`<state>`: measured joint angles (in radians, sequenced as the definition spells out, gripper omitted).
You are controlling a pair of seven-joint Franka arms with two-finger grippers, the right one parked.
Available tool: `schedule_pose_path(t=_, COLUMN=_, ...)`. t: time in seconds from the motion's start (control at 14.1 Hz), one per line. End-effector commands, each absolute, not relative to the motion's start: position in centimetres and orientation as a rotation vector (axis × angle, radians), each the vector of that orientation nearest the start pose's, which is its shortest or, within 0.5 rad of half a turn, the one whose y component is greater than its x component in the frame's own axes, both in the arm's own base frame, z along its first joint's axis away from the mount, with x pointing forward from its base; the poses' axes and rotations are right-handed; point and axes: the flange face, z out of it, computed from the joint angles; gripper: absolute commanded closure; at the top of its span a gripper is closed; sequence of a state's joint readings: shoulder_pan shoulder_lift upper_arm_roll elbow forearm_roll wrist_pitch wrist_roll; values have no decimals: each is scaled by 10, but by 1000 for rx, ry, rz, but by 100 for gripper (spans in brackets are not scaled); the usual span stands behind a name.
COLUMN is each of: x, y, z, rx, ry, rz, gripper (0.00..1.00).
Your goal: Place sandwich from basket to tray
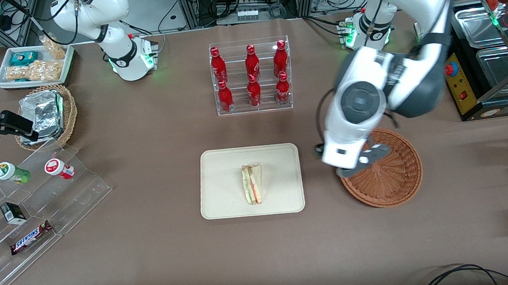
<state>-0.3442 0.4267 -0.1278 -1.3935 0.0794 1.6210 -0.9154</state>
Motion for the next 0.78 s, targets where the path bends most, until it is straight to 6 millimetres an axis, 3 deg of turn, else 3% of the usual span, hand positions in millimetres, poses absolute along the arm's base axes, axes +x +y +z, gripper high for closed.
schedule_pose_path(t=0.0, x=580, y=-232, z=470, rx=-2918, ry=-618, rz=219, gripper=0)
schedule_pose_path(t=0.42, x=548, y=-95, z=531, rx=-2997, ry=-363, rz=340, gripper=0)
schedule_pose_path(t=0.71, x=543, y=-19, z=584, rx=-3094, ry=-122, rz=247, gripper=0)
